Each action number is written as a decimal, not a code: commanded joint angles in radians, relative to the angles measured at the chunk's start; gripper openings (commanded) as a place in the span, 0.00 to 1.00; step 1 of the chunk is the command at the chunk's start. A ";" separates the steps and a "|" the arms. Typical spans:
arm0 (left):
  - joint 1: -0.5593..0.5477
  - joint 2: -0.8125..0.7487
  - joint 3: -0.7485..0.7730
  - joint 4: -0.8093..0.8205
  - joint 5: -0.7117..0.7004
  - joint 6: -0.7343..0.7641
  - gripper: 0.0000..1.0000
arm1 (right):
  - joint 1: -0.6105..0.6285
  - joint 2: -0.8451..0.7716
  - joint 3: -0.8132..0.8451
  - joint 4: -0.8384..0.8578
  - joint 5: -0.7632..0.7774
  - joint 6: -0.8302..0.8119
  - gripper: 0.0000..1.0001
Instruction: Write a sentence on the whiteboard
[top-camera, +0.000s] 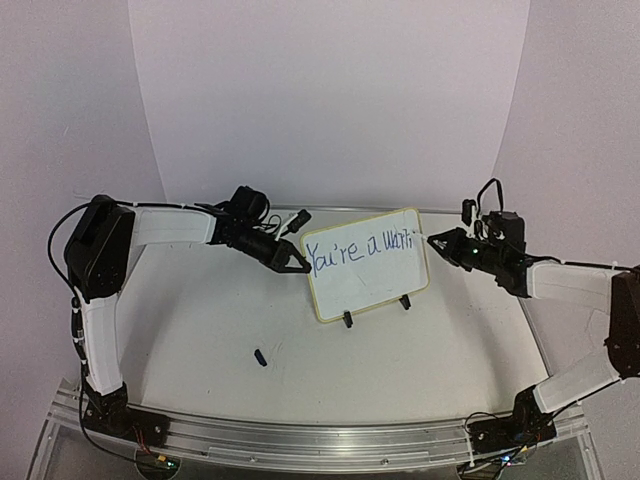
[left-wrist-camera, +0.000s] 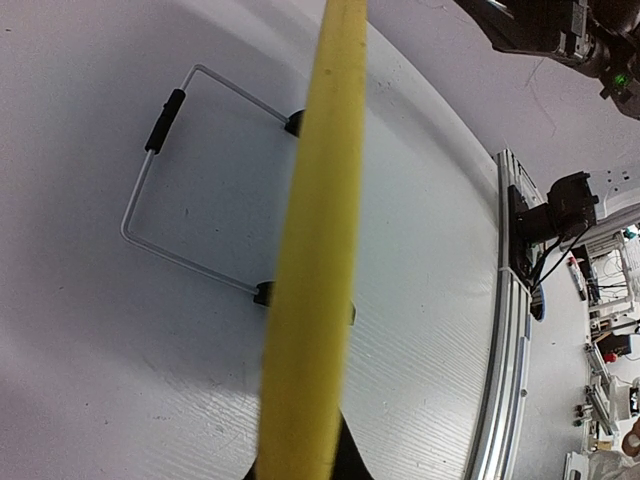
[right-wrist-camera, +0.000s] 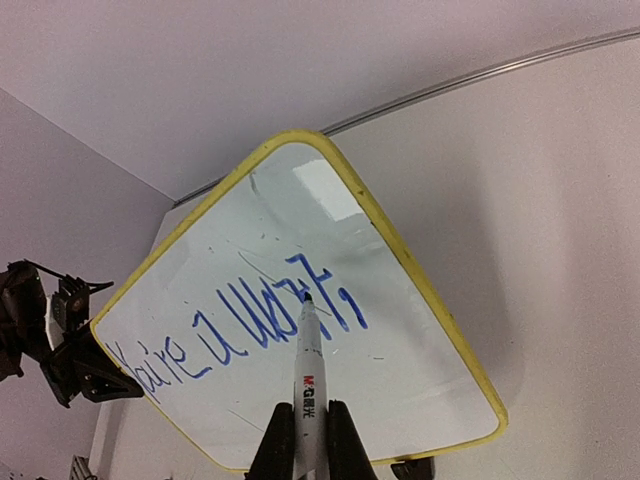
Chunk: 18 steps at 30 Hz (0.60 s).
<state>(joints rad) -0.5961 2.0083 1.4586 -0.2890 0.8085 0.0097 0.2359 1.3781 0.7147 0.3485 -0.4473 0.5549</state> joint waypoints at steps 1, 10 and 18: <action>-0.028 0.011 0.012 -0.065 -0.032 0.030 0.00 | -0.003 0.003 0.062 0.014 -0.011 -0.005 0.00; -0.028 0.017 0.011 -0.065 -0.032 0.030 0.00 | -0.003 0.084 0.121 0.024 -0.003 -0.026 0.00; -0.028 0.019 0.011 -0.066 -0.032 0.030 0.00 | -0.004 0.109 0.131 0.029 0.017 -0.029 0.00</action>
<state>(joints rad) -0.5964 2.0083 1.4590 -0.2886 0.8082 0.0101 0.2359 1.4734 0.8047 0.3489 -0.4465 0.5419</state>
